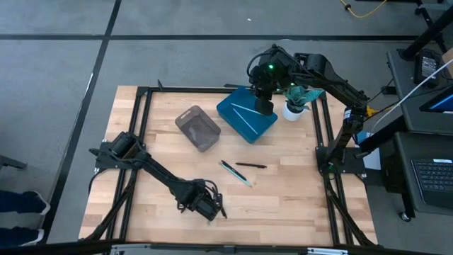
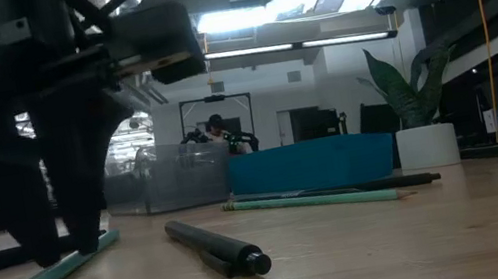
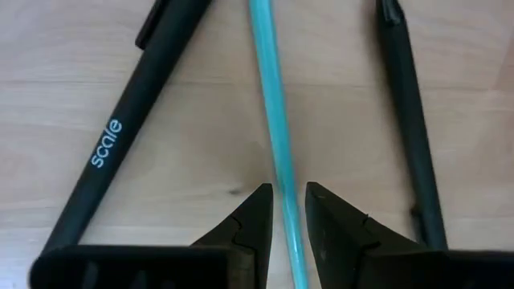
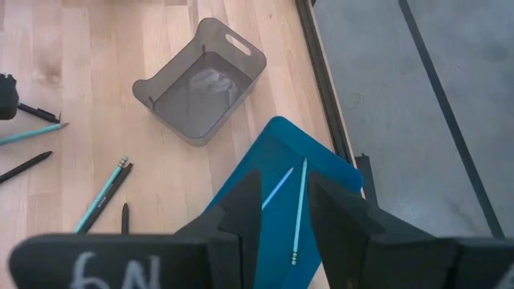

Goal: Sort pens & pencils
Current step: Put the light blue pencil into the blue bin

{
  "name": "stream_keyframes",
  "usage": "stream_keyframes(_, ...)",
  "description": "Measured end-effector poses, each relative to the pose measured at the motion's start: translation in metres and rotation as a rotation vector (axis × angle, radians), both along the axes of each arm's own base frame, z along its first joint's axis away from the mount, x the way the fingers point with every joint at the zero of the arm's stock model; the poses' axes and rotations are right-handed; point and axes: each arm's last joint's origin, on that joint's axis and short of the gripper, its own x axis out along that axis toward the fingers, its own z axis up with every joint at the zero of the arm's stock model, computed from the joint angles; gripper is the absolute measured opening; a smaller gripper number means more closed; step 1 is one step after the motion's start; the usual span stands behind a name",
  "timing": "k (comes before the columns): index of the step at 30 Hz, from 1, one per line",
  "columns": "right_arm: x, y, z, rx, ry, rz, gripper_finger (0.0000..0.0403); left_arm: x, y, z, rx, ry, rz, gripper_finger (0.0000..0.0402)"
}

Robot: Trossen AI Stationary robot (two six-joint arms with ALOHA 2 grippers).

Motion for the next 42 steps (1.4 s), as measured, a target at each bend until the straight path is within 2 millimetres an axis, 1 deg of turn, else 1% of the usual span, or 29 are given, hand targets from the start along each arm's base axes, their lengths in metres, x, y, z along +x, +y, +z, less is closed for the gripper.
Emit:
stream_keyframes(13, 0.0001, -0.0001, 0.0001, 0.000, -0.002, 0.000, 0.0104, 0.0013, 0.0017, -0.0012, -0.004, 0.005, 0.004, 0.0070)
stream_keyframes(19, 0.0002, -0.0001, 0.0002, -0.001, -0.004, 0.000, 0.0104, 0.0038, 0.0016, -0.0065, -0.027, 0.024, -0.003, 0.0070)
stream_keyframes(34, 0.0018, -0.0005, 0.0016, -0.006, -0.025, 0.002, 0.0104, 0.0049, 0.0035, -0.0074, -0.043, 0.038, -0.003, 0.0070)
stream_keyframes(38, 0.0018, -0.0005, 0.0017, -0.006, -0.026, 0.002, 0.0104, 0.0050, 0.0044, -0.0078, -0.042, 0.041, -0.001, 0.0058)
stream_keyframes(42, 0.0018, -0.0005, 0.0017, -0.006, -0.026, 0.002, 0.0104, 0.0046, 0.0045, -0.0080, -0.041, 0.045, -0.002, 0.0028)
